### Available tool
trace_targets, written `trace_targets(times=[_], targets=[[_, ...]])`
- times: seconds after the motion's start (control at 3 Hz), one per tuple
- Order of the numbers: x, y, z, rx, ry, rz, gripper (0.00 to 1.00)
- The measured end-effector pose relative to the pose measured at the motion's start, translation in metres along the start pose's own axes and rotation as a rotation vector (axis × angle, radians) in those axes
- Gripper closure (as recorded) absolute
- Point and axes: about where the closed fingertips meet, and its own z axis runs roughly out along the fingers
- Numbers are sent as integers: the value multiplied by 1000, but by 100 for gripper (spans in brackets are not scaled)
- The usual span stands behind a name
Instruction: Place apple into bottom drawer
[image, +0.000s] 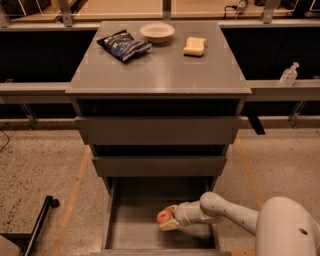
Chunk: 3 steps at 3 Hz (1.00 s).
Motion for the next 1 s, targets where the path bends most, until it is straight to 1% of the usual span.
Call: trace_targets(times=[0.33, 0.67, 1.0], targets=[[19, -8, 20, -13, -7, 26, 100], [39, -10, 39, -40, -26, 64, 81], [55, -12, 53, -55, -51, 100, 58]])
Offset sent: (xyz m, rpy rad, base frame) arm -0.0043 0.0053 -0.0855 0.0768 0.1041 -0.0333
